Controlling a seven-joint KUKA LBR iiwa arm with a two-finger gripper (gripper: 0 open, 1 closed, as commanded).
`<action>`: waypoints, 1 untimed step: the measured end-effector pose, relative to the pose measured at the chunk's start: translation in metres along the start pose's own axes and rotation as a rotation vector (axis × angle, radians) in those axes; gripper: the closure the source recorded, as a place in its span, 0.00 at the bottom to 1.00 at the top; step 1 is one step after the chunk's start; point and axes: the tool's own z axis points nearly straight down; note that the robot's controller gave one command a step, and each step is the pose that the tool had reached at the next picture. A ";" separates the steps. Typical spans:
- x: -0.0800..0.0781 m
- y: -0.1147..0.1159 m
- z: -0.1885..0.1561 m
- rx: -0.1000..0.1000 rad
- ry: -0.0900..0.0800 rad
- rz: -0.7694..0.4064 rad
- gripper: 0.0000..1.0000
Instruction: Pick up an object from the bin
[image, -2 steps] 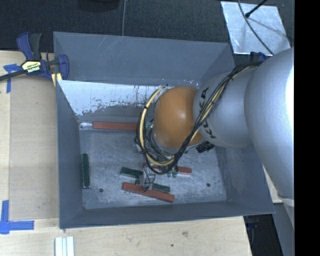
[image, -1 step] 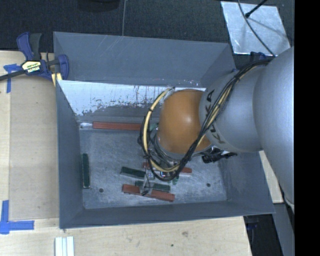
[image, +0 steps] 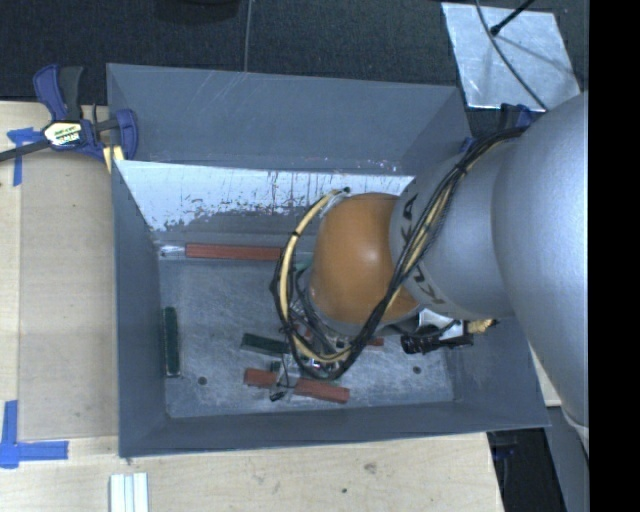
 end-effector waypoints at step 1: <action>0.009 -0.002 0.035 -0.006 -0.008 0.119 0.00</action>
Offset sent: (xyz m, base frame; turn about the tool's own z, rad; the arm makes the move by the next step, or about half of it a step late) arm -0.0109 -0.0005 -0.0364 0.1214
